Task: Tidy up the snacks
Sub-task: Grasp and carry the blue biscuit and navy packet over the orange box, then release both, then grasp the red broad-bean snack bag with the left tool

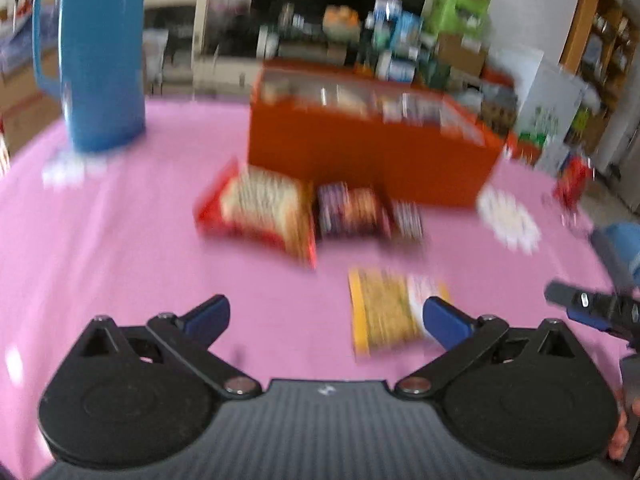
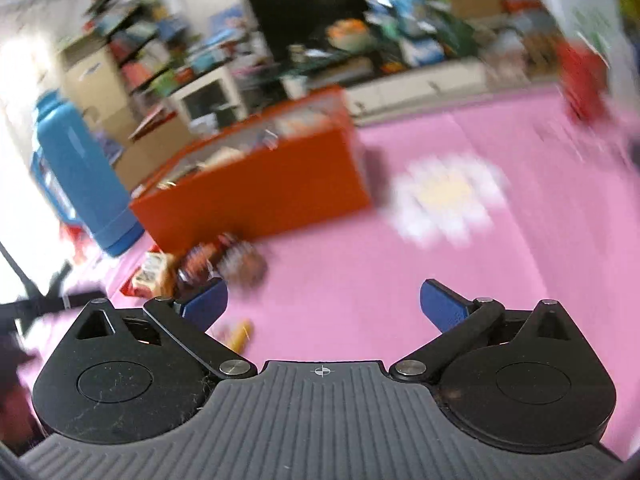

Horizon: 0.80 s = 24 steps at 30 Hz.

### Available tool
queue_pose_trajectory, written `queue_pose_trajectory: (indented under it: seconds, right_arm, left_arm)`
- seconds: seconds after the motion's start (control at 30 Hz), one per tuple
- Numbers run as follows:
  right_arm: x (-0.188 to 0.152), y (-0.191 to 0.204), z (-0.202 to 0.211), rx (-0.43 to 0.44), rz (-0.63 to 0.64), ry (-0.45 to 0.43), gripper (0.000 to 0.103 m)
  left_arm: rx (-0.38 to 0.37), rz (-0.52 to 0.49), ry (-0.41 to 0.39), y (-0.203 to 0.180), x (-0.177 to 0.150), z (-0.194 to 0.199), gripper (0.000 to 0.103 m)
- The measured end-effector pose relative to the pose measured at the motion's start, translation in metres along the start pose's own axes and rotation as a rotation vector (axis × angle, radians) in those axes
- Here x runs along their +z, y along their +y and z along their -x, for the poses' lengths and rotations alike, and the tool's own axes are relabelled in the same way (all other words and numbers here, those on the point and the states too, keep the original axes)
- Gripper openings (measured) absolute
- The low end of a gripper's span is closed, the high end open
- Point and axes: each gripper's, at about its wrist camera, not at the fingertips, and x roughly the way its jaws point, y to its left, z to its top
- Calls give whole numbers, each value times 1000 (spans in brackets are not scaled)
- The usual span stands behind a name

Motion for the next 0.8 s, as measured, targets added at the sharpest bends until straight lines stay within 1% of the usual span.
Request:
queue_pose_trajectory:
  seconds: [0.07, 0.1, 0.13, 0.2, 0.23, 0.3, 0.37, 0.43, 0.5, 0.57, 0.6, 0.7, 0.8]
  right_arm:
    - [-11, -19, 1, -17, -70, 52, 93]
    - [-9, -26, 2, -13, -91, 50, 93]
    - [-7, -30, 3, -3, -97, 37, 92]
    - [-6, -30, 4, -3, -79, 24, 92]
    - [-7, -30, 4, -9, -71, 25, 93]
    - [-9, -30, 3, 5, -69, 39, 93]
    - [-4, -25, -1, 24, -76, 48, 93]
    - [-2, -21, -2, 20, -66, 50, 93]
    - [-2, -20, -1, 12, -57, 44, 94]
    - [-1, -22, 1, 10, -67, 40, 94]
    - [0, -24, 1, 10, -79, 39, 94]
    - [2, -31, 2, -5, -104, 33, 94]
    - [4, -39, 5, -23, -127, 17, 94]
  left_arm:
    - [-5, 1, 42, -7, -11, -5, 102]
    - [-4, -13, 52, -14, -11, -7, 102]
    - [1, -39, 45, -20, -8, -8, 102]
    - [17, -81, 18, -29, -1, -9, 102]
    - [12, -98, 12, -32, 6, -13, 102]
    - [3, -113, 23, -37, 13, -25, 102]
    - [-10, -105, 49, -40, 19, -40, 102]
    - [-16, -92, 67, -47, 20, -50, 102]
    - [-39, -92, 72, -58, 21, -53, 99]
    - [-77, -102, 79, -72, 18, -55, 98]
    - [-95, -118, 80, -81, 16, -55, 98]
    - [-103, -206, 58, -110, 10, -57, 98]
    - [-165, -232, 63, -131, 6, -59, 98]
